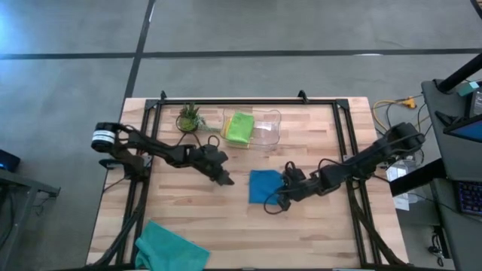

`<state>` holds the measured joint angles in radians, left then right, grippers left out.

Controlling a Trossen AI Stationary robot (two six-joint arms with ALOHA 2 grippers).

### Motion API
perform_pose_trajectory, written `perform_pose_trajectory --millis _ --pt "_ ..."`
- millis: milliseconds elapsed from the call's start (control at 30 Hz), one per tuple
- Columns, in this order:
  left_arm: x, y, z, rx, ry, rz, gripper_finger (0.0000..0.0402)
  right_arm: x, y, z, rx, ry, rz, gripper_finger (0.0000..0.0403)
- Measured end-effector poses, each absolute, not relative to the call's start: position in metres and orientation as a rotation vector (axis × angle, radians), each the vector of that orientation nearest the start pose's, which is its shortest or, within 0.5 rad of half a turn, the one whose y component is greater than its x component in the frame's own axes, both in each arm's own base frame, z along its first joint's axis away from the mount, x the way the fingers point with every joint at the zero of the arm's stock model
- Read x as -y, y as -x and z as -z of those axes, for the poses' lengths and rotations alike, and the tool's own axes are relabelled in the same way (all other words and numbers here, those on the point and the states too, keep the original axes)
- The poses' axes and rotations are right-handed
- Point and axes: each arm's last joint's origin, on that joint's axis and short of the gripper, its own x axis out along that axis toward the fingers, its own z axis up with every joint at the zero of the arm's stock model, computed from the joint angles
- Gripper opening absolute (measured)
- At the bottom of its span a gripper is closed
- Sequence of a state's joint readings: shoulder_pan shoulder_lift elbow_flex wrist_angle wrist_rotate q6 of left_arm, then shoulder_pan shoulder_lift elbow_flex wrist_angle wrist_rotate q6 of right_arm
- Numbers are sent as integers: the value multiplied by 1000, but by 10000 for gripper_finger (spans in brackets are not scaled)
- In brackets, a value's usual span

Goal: Fold microfiber towels
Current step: Fold the blue microfiber towel

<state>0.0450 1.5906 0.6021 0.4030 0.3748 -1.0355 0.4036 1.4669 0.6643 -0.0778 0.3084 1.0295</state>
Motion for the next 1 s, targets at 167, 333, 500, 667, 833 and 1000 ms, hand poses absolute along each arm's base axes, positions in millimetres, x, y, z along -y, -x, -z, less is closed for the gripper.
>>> perform_pose_trajectory --millis 167,333,500,667,833,1000 --pt "-3 -301 -135 -630 1166 16 86 -93 -252 -157 -766 -659 337 9" --pt "-3 -311 -129 -537 1208 56 87 -93 -251 -155 -820 -643 266 8" --pt "-3 -319 -121 -521 1251 56 87 -94 -249 -153 -867 -642 214 8" --pt "-4 -330 -120 -516 1250 61 87 -93 -246 -149 -895 -640 219 8" --pt "-4 -335 -125 -493 1238 70 87 -92 -242 -145 -941 -638 218 9" --pt "-3 -336 -125 -496 1244 63 87 -92 -241 -144 -944 -638 231 8"
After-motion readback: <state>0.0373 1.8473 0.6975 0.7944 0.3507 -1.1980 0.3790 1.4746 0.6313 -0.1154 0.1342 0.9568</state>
